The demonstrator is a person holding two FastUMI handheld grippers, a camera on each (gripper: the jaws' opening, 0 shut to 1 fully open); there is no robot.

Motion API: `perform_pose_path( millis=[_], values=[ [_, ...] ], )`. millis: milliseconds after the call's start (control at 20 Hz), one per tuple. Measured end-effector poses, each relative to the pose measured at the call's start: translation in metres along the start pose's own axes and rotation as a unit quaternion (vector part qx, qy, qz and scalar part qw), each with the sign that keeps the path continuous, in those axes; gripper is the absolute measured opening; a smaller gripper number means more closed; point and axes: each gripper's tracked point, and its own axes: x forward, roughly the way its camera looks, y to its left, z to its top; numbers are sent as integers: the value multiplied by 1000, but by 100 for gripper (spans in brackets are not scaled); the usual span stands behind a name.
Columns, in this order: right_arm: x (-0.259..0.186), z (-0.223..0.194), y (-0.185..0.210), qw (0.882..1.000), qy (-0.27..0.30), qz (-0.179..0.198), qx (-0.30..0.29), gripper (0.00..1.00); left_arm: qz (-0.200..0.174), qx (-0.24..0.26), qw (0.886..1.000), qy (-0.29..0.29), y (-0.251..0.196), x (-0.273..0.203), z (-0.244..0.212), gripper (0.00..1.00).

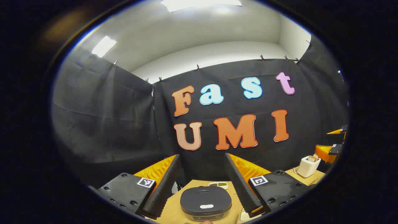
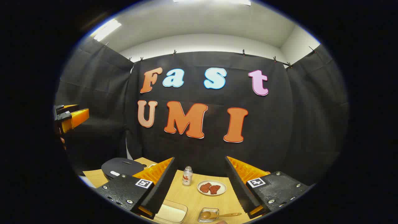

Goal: Close the left gripper, press the button to open the rice cooker; take a wooden spoon from the chopstick holder with the right hand, scoop a spoonful of rice and pour it into the rice cooker, then put the wooden spoon back into the chopstick holder.

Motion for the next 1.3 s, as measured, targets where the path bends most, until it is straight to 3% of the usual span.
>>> perform_pose_path(
  millis=[50, 150, 250, 500, 550, 600, 700, 950, 1050, 1150, 1200, 1250, 1300],
  values=[
    [2, 1, -8, 1000, -3, -16, -3, 95, -7, 1, 1000, 6, -2, 4, -3, 88],
    [4, -4, -16, 999, 3, -40, 2, 95, -24, 3, 1000, 13, -9, 16, -9, 100],
    [7, -4, -21, 998, 3, -55, 4, 95, -35, 1, 999, 12, -10, 24, -11, 100],
    [9, -16, -28, 996, 24, -90, -6, 97, -59, -5, 998, 27, -11, 34, -26, 88],
    [9, -16, -27, 995, 26, -94, -6, 95, -61, -4, 998, 28, -8, 37, -26, 88],
    [9, -17, -27, 995, 27, -99, -7, 95, -62, -1, 998, 28, -6, 40, -26, 100],
    [9, -15, -28, 994, 26, -109, -8, 95, -62, 3, 998, 24, 0, 41, -25, 88],
    [16, -6, -18, 994, 15, -108, -9, 95, -53, -4, 998, 23, 12, 46, -24, 88],
    [20, -5, -13, 995, 15, -102, -9, 95, -49, -7, 998, 30, 13, 46, -29, 100],
    [24, -7, -7, 995, 17, -95, -4, 95, -40, -10, 998, 38, 18, 45, -33, 100],
    [25, -7, -6, 996, 18, -92, -3, 95, -36, -12, 998, 42, 20, 45, -34, 88],
    [29, -7, -4, 996, 19, -89, -3, 95, -32, -14, 998, 43, 21, 46, -35, 95],
    [31, -7, -4, 996, 19, -87, -4, 95, -29, -14, 999, 44, 21, 46, -35, 95]
  ],
)
